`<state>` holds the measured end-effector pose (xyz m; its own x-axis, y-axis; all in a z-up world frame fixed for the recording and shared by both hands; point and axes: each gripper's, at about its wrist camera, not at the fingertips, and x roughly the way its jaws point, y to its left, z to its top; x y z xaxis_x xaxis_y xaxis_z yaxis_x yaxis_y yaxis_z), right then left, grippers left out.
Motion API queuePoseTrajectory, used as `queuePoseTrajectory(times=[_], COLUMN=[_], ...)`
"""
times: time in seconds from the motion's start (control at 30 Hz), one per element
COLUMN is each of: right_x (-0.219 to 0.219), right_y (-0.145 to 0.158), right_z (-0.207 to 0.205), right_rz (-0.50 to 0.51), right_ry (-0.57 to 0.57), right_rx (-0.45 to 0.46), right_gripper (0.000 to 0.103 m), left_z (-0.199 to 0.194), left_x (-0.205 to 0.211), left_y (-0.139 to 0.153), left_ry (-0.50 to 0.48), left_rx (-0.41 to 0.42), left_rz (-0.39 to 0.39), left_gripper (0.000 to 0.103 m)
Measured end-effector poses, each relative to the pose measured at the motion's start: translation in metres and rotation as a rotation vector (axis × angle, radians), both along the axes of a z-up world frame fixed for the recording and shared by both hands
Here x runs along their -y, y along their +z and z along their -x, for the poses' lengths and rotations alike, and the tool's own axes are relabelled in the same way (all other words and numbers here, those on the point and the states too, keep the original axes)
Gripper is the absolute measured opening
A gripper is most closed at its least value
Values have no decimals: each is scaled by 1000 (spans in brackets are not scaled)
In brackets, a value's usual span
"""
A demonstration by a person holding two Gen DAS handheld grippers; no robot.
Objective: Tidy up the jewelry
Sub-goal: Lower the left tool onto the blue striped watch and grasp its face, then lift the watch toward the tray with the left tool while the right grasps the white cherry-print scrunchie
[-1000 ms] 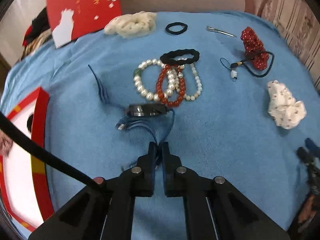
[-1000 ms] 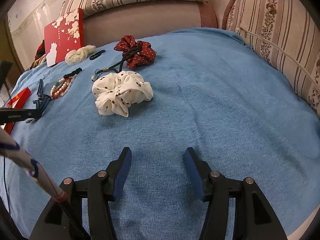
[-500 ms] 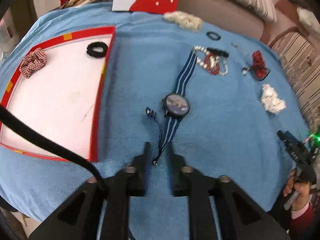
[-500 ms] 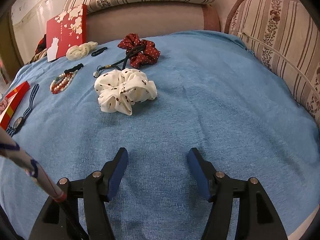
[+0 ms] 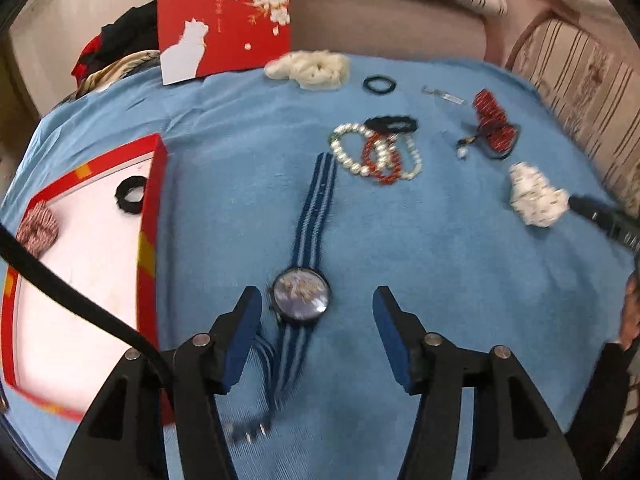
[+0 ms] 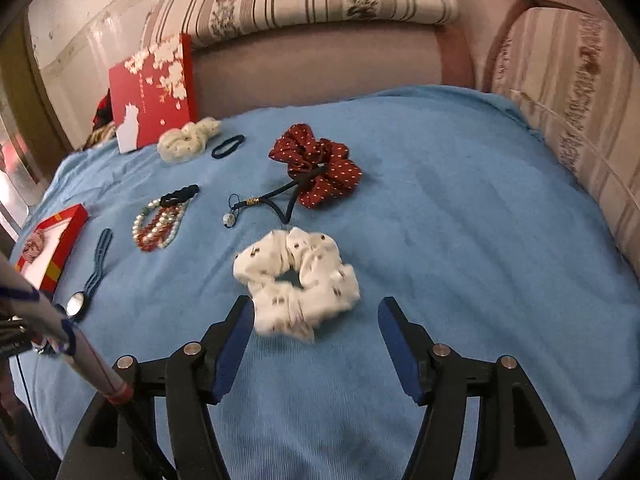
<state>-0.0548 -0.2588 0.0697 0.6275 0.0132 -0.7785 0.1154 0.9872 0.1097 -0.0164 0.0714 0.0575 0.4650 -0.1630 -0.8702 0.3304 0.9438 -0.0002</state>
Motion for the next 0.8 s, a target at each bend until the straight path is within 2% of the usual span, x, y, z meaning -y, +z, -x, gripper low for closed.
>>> queuePoseTrajectory(times=[0.1,0.2,0.27,0.3,0.33,0.4,0.57,0.8], right_x=[-4,-5,-5,-5,-5,-5,-18,-63], right_y=[-12,-24,-31,-34,-35,-39,-20,36], right_z=[-19,-31,-37,-39,-40,-42,-30,-14], right_rz=[-1,-17,-30,-41,-56,-92,-102,-113], right_ry=[6,5,-3,-11,-16,-18,15,129], right_rx=[-41,-75,-90,-95,-96,-123,-92,6], right_gripper=[69,69,69,65,44,17,13,13], left_z=[-10,-13,-10,-9,-7,-5,10,42], left_x=[2,4,7,9,9,7,-8,-62], left_y=[-13,-23,-28,-30,-32,-29,-5,60], left_ry=[-11,-39,-45,-47,-41,-28,18,111], left_rx=[-24,-59,-54,-53,-47,-50,-19,100], left_rz=[-38,-28,-41,-53,-66,-38,30,107], left_gripper=[57,57,57,55,40,40,38,38])
